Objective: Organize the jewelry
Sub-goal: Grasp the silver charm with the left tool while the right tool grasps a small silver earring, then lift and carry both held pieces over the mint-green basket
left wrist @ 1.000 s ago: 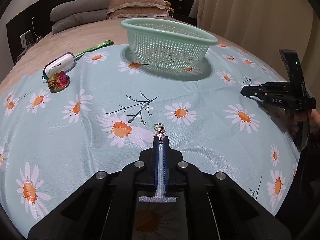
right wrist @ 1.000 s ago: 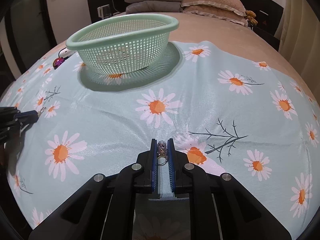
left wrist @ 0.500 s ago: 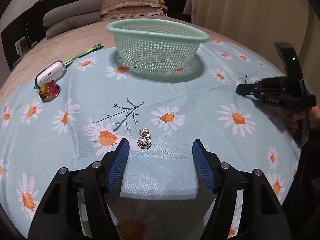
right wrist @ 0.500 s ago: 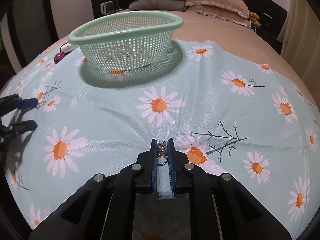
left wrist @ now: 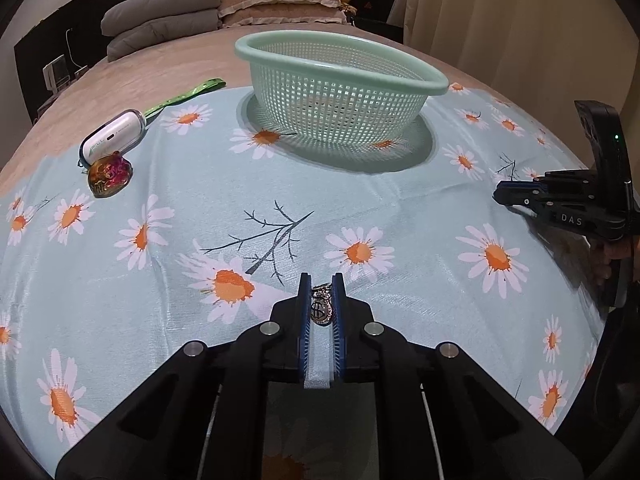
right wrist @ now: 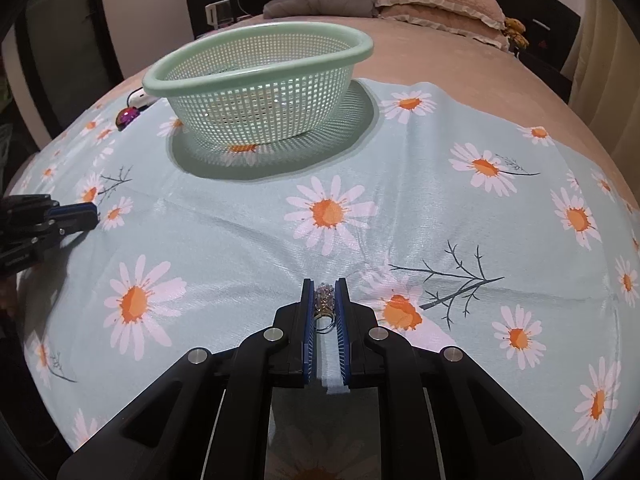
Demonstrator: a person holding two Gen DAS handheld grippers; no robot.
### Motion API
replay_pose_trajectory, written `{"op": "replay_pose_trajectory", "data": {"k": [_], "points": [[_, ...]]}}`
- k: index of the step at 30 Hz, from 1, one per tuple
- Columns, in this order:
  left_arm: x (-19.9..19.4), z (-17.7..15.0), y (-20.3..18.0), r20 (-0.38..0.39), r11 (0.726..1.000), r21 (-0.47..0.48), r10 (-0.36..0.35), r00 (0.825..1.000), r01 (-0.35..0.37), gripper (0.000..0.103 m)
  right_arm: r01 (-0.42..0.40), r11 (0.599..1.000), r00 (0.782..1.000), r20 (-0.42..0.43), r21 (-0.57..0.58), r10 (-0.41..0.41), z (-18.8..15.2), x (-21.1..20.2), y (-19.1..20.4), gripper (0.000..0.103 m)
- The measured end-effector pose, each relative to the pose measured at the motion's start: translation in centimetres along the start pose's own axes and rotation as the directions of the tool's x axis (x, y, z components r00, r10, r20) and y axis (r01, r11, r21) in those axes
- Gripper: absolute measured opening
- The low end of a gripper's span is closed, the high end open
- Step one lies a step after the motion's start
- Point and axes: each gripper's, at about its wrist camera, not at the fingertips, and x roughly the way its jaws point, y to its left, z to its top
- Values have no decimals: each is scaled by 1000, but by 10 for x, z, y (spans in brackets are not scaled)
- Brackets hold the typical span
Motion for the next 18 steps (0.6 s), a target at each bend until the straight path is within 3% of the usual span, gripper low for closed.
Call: {"op": "replay_pose_trajectory", "data": {"k": [3, 9, 18], "points": [[-4, -1, -3, -27, 998, 49, 42, 999, -41, 10, -5, 998, 1000, 0, -56, 5, 3, -11, 10, 10], [-13, -1, 0, -69, 996, 23, 87, 994, -86, 10, -32, 994, 999, 18, -107, 34, 11, -41, 27, 10], [-60, 31, -16, 60, 987, 47, 148, 987, -151, 10, -97, 983, 988, 104, -157, 114, 39, -90, 52, 10]]}}
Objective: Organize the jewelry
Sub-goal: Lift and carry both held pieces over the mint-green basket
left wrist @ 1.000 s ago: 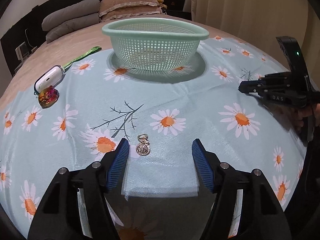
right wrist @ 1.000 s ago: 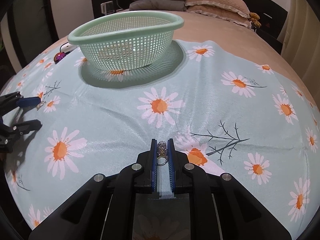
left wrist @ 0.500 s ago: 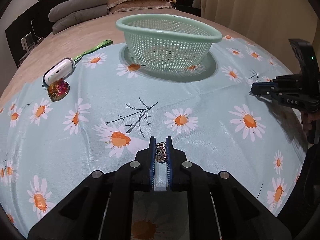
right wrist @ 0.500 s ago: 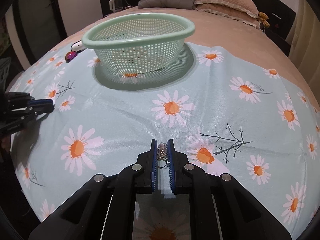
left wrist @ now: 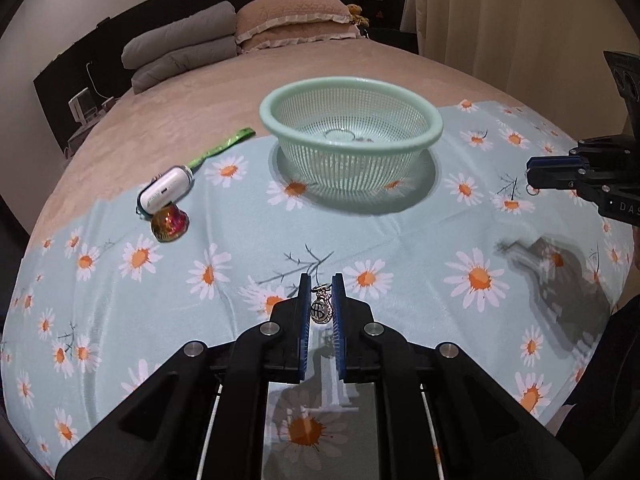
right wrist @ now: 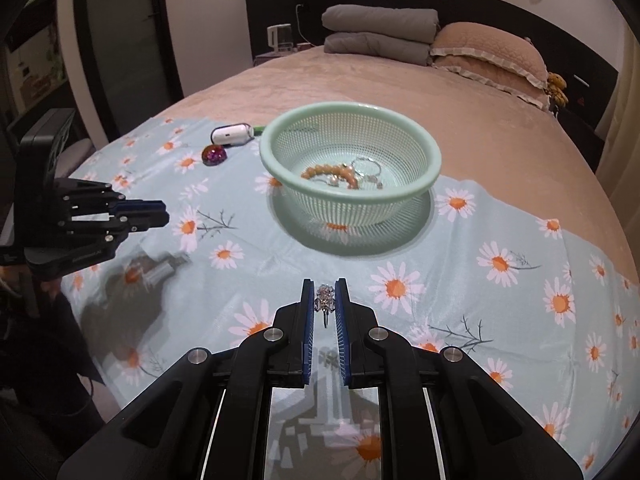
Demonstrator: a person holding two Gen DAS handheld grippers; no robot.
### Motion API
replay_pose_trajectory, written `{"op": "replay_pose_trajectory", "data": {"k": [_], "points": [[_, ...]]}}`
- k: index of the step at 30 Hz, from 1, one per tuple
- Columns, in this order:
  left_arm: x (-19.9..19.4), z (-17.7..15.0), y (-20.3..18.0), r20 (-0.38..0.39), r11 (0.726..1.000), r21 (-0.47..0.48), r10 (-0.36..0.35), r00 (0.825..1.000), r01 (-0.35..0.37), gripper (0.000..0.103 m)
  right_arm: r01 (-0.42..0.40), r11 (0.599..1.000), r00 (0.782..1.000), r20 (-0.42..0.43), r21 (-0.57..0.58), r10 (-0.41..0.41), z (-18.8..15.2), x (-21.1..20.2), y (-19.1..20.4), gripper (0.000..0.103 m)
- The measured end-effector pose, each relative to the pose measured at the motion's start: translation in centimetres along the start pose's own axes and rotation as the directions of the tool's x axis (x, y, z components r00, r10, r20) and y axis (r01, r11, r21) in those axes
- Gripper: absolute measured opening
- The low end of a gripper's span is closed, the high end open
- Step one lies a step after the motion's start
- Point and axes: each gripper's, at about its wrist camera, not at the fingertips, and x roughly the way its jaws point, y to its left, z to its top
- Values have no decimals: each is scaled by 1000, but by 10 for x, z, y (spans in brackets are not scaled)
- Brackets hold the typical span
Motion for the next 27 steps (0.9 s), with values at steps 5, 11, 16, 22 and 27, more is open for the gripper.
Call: {"op": "replay_pose_trajectory", "data": {"k": [5, 11, 16, 22, 27], "points": [[-15, 29, -2, 48, 1000, 1, 15, 999, -15, 10, -48, 998, 998, 49, -28, 50, 19, -15, 15, 10], [-15, 58, 0, 57, 998, 15, 64, 996, -65, 11, -81, 995, 994, 69, -52, 85, 44, -18, 21, 10], [-4, 81, 11, 46, 998, 9, 60, 997, -60, 11, -86, 994, 992, 89, -61, 91, 72, -17, 14, 10], [16, 109, 21, 54, 996, 23, 80, 995, -81, 11, -57, 995, 996, 69, -80, 62, 102, 1, -5, 10], [42, 132, 20, 60, 996, 50, 66, 996, -69, 11, -58, 996, 996, 56, -74, 62, 115, 27, -21, 10]]}}
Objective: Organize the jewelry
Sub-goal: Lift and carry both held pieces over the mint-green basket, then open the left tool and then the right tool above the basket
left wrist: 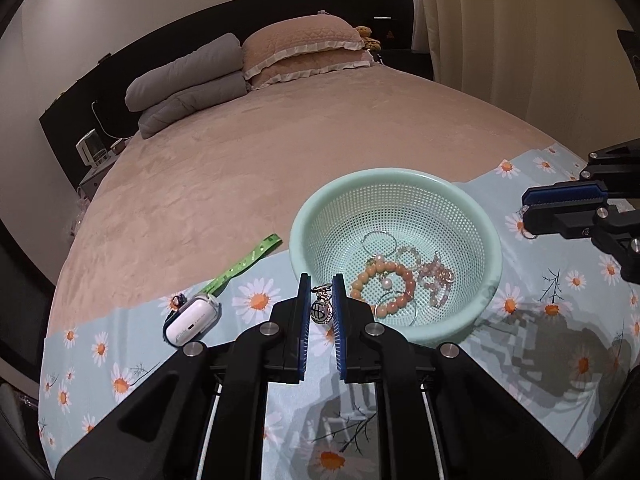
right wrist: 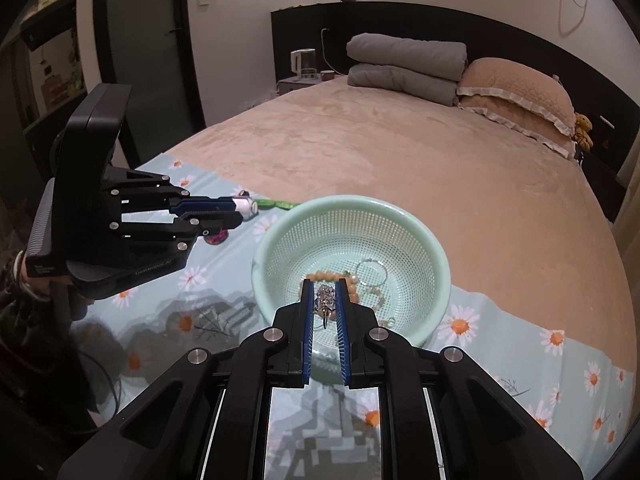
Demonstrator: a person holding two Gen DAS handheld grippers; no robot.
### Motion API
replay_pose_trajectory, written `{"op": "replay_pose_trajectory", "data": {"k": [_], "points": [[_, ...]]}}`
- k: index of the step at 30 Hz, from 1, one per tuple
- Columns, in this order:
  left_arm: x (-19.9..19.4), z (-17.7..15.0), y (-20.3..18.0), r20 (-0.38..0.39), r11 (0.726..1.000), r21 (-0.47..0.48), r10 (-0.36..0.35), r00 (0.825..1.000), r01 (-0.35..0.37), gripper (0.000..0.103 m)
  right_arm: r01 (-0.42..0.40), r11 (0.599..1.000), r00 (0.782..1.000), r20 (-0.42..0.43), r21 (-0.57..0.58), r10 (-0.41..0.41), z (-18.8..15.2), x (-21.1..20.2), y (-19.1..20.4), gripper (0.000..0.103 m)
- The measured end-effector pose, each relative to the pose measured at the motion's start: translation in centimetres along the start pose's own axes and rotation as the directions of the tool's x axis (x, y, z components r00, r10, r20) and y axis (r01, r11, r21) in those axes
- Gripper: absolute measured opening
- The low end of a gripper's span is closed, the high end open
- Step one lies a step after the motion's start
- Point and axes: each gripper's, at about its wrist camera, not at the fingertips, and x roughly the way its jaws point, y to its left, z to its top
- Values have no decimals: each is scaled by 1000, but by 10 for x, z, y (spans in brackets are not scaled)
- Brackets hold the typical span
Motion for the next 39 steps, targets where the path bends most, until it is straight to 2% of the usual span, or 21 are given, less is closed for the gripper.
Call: {"op": "replay_pose_trajectory", "data": {"k": [8, 18, 19, 20, 21, 22, 23, 24, 25, 26, 28, 31, 34, 39], "points": [[57, 12, -13, -39, 999, 31, -44, 998, 45, 11, -1, 1000, 997, -74, 15, 2, -6, 56, -30, 11], [96, 6, -25, -91, 997, 57, -48, 995, 53, 12, 1, 999, 994, -106, 45, 4, -20, 88, -50, 12], [96, 6, -26, -91, 997, 60, -46, 995, 51, 18, 8, 999, 995, -105, 48, -3, -20, 87, -51, 15], [96, 7, -25, -89, 997, 60, -41, 995, 46, 35, 22, 998, 995, -101, 51, -17, -20, 85, -52, 27], [94, 7, -24, -84, 998, 57, -33, 996, 38, 46, 41, 998, 995, -95, 51, -36, -19, 83, -52, 49], [91, 7, -23, -72, 998, 56, -29, 997, 33, 60, 61, 997, 995, -87, 47, -56, -18, 80, -52, 60], [87, 8, -21, -61, 998, 53, -28, 998, 31, 63, 80, 996, 994, -72, 40, -77, -17, 75, -51, 69], [83, 9, -20, -58, 998, 50, -27, 998, 30, 63, 88, 995, 994, -60, 35, -86, -15, 71, -51, 70], [80, 10, -19, -55, 999, 52, -12, 998, 15, 70, 94, 995, 994, -55, 38, -92, -14, 67, -51, 74], [75, 11, -19, -46, 998, 56, 15, 999, -12, 81, 108, 993, 993, -52, 45, -106, -13, 63, -51, 86], [63, 11, -17, -24, 997, 64, 54, 998, -52, 86, 136, 990, 990, -39, 49, -134, -11, 55, -50, 87], [43, 13, -12, -14, 996, 57, 70, 997, -70, 92, 140, 988, 990, -40, 65, -138, -9, 43, -47, 87], [21, 13, -11, 8, 992, 52, 115, 993, -115, 94, 160, 985, 986, -48, 63, -157, -9, 29, -40, 87], [-13, 12, -12, 33, 990, 34, 135, 990, -136, 97, 161, 985, 987, -14, 64, -160, -6, 1, -25, 89]]}}
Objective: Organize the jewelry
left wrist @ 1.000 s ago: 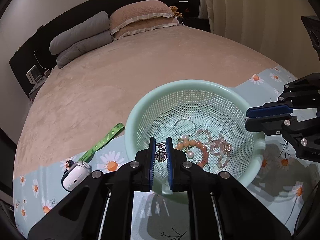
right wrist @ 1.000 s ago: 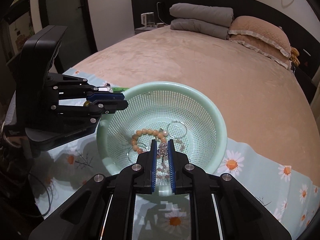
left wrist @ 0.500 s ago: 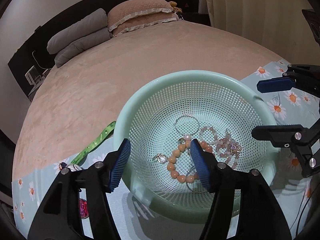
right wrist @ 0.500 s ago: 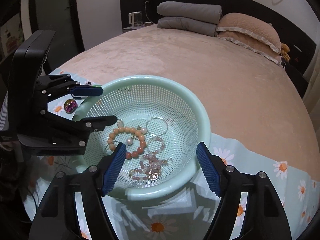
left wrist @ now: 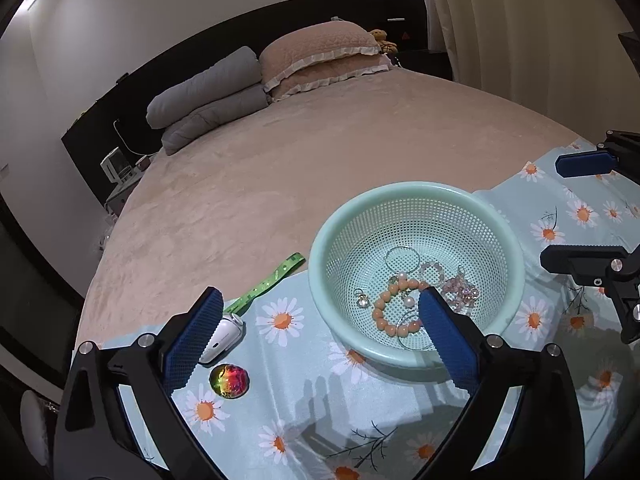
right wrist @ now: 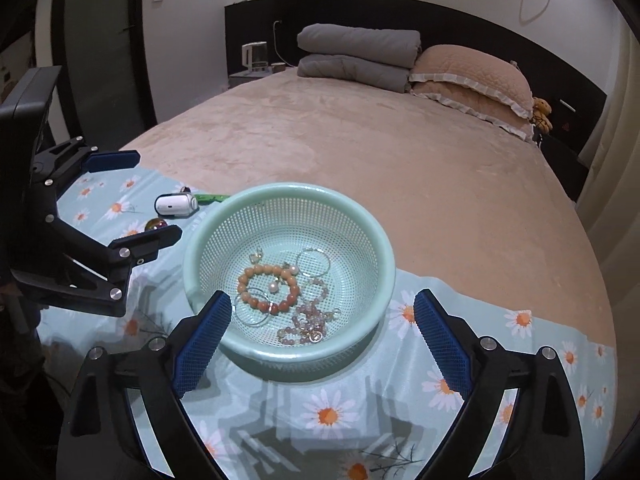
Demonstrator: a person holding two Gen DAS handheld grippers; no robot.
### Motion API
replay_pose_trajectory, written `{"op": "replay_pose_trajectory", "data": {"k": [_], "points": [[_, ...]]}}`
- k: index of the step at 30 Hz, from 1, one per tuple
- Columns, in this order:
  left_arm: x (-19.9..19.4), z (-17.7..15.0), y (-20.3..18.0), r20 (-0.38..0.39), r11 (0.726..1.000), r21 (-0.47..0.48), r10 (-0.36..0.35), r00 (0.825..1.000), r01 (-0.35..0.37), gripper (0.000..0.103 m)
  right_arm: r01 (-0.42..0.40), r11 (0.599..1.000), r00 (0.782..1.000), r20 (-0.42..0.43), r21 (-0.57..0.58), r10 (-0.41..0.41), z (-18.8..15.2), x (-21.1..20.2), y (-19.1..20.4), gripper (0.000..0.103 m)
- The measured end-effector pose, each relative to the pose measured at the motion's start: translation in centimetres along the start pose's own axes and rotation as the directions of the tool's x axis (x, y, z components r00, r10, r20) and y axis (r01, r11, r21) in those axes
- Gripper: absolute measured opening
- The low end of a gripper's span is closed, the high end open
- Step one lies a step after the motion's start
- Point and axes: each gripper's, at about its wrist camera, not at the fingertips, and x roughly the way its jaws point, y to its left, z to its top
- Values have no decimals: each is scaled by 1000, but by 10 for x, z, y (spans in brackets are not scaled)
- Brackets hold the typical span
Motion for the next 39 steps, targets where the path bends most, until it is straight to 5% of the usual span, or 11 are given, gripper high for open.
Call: {"op": "replay_pose_trajectory", "data": {"k": [16, 24, 30, 39], "points": [[-68, -31, 4, 49, 999, -49, -9, 999, 12, 97, 65, 996, 997, 45, 60, -68, -33, -49, 27, 91], [-86, -52, 4, 123, 994, -111, 8, 992, 5, 97, 150, 988, 969, 195, 35, -154, -69, -77, 52, 95], [-89, -70, -2, 144, 991, -134, 35, 989, -15, 97, 166, 984, 978, 140, -67, -156, -92, -74, 75, 95], [-112, -79, -24, 224, 989, -140, 70, 972, -39, 97, 186, 982, 972, 139, 32, -189, -113, -83, 73, 95]]}}
